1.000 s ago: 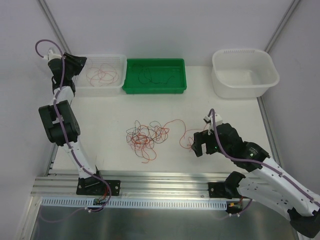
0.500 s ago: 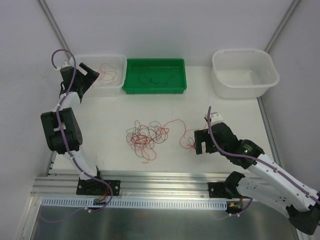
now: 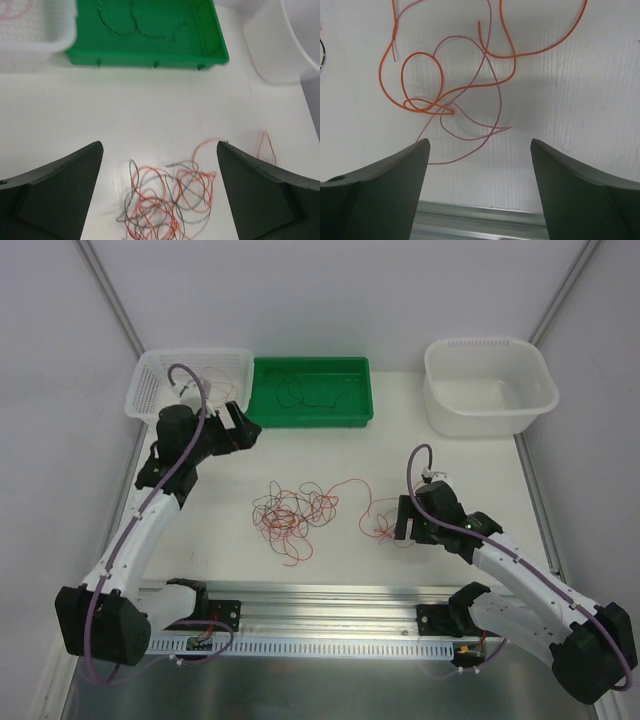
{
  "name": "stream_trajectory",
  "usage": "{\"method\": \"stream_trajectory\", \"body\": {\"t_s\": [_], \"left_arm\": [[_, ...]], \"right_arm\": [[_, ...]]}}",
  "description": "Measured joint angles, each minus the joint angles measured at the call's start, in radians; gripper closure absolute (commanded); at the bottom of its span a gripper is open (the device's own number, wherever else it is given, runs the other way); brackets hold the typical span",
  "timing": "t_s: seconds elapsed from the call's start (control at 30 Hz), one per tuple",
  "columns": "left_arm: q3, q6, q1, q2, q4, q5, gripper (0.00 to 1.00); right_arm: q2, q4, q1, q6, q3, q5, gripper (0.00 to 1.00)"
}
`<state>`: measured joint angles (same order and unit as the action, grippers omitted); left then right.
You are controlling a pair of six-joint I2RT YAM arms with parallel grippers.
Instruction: Untangle the cables
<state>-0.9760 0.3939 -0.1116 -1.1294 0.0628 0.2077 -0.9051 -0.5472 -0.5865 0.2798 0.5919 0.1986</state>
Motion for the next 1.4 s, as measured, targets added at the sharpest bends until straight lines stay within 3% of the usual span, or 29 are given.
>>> {"method": "stream_trajectory", "body": {"t_s": [0.3, 0.33, 0.4, 0.43, 0.47, 0.63, 0.93, 1.2, 1.4], "left_arm": [[0.287, -0.047, -0.384, 0.316, 0.113, -0.043, 0.01], [0.305, -0.046, -0.418, 0.331, 0.119, -0.057, 0.01], [0.329, -0.039, -0.489, 0.344, 0.124, -0.081, 0.01], [0.334, -0.036, -0.515, 0.343, 0.126, -0.090, 0.01], [0.336, -0.032, -0.546, 0.337, 0.130, -0.103, 0.01], [0.309, -0.027, -0.672, 0.240, 0.140, -0.139, 0.01], [0.126, -0.098, -0.777, 0.095, 0.138, -0.163, 0.01], [0.048, -0.191, -0.866, 0.069, 0.059, -0.137, 0.01], [0.047, -0.230, -0.913, 0.053, -0.107, -0.099, 0.01]], "right_arm": [[-0.083, 0.137, 0.019, 0.100, -0.051, -0.005, 0.50], [-0.090, 0.148, 0.020, 0.106, -0.053, -0.005, 0.63], [-0.096, 0.156, 0.020, 0.116, -0.055, -0.005, 0.79], [-0.095, 0.154, 0.020, 0.121, -0.054, -0.003, 0.95], [-0.091, 0.150, 0.019, 0.119, -0.053, 0.000, 0.99], [-0.015, 0.011, 0.009, 0.078, 0.034, 0.023, 0.99], [0.113, -0.182, 0.006, -0.112, 0.534, -0.027, 0.99], [0.050, -0.213, 0.006, -0.185, 0.835, -0.162, 0.99], [-0.031, -0.183, 0.006, -0.179, 0.892, -0.262, 0.99]]}}
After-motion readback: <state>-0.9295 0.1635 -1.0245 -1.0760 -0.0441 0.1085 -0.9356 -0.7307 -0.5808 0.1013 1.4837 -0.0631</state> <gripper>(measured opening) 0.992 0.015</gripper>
